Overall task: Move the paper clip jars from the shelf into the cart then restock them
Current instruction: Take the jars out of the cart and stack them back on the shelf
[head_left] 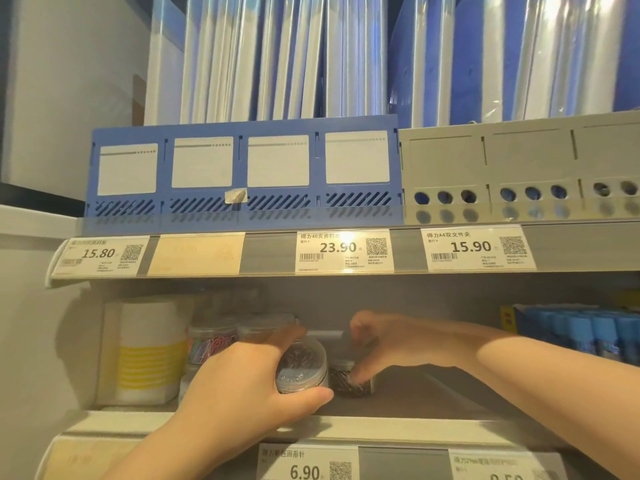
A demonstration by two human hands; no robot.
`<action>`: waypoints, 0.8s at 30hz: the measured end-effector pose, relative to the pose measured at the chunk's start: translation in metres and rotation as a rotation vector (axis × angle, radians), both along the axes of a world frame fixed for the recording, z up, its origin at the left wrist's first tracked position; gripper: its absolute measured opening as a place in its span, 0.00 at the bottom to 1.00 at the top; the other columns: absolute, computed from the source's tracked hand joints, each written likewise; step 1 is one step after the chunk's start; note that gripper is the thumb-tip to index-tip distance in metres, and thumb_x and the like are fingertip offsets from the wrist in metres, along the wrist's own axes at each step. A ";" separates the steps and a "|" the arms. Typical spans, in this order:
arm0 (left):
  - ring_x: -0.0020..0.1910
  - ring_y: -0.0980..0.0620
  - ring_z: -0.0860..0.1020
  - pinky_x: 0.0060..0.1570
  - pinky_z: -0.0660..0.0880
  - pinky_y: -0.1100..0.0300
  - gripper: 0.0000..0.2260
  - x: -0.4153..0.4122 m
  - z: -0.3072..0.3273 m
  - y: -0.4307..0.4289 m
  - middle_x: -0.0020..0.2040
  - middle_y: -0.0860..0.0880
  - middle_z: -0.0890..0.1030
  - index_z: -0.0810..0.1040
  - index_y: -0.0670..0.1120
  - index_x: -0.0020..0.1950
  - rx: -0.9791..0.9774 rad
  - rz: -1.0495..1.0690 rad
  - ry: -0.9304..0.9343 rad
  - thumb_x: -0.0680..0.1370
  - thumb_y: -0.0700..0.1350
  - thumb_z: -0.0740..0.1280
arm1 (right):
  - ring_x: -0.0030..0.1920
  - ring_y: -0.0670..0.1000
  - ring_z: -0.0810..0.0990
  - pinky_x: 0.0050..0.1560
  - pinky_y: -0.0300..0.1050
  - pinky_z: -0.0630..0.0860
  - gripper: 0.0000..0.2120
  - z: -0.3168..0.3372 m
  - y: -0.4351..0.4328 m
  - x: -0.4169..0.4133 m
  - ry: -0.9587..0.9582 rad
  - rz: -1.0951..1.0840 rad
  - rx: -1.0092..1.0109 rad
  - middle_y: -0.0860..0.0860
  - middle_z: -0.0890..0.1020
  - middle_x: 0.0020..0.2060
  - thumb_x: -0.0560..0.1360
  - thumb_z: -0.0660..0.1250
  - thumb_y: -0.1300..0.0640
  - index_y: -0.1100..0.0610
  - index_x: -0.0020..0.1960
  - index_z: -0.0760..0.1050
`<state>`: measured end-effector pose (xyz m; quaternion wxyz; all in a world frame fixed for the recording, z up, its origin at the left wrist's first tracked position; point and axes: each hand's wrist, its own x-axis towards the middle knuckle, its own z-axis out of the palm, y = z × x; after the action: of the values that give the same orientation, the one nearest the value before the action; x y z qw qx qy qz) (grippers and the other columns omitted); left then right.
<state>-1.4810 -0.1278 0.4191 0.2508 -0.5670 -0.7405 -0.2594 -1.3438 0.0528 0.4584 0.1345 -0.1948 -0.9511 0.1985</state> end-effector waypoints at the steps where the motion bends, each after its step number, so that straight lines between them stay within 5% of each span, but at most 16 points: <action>1: 0.57 0.61 0.75 0.52 0.73 0.62 0.38 -0.001 0.001 0.000 0.56 0.63 0.77 0.59 0.67 0.66 -0.006 0.001 0.005 0.57 0.76 0.51 | 0.53 0.47 0.74 0.53 0.43 0.71 0.19 -0.001 0.003 -0.001 -0.013 -0.001 -0.020 0.43 0.75 0.53 0.67 0.75 0.48 0.47 0.53 0.69; 6: 0.54 0.65 0.75 0.52 0.73 0.64 0.33 -0.006 0.008 -0.008 0.53 0.67 0.78 0.65 0.67 0.61 0.032 -0.024 0.000 0.58 0.74 0.54 | 0.55 0.48 0.74 0.53 0.41 0.70 0.23 0.002 0.012 -0.017 -0.064 -0.009 0.072 0.46 0.73 0.57 0.70 0.73 0.49 0.48 0.61 0.68; 16: 0.53 0.68 0.74 0.53 0.71 0.70 0.36 -0.013 0.004 -0.010 0.53 0.69 0.76 0.64 0.66 0.66 0.045 -0.090 0.001 0.59 0.75 0.58 | 0.46 0.49 0.74 0.32 0.35 0.68 0.23 0.000 0.029 -0.074 -0.133 -0.036 0.206 0.48 0.71 0.51 0.72 0.71 0.54 0.53 0.64 0.70; 24: 0.52 0.66 0.73 0.46 0.67 0.76 0.32 -0.013 0.002 -0.010 0.46 0.79 0.64 0.58 0.74 0.60 0.022 -0.045 0.060 0.56 0.77 0.54 | 0.48 0.49 0.71 0.32 0.33 0.64 0.26 0.000 0.034 -0.087 -0.136 -0.044 0.307 0.48 0.72 0.48 0.70 0.73 0.54 0.55 0.65 0.69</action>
<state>-1.4943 -0.1377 0.4211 0.2732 -0.5883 -0.7167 -0.2561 -1.4313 0.0864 0.4583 0.1026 -0.2058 -0.9726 0.0345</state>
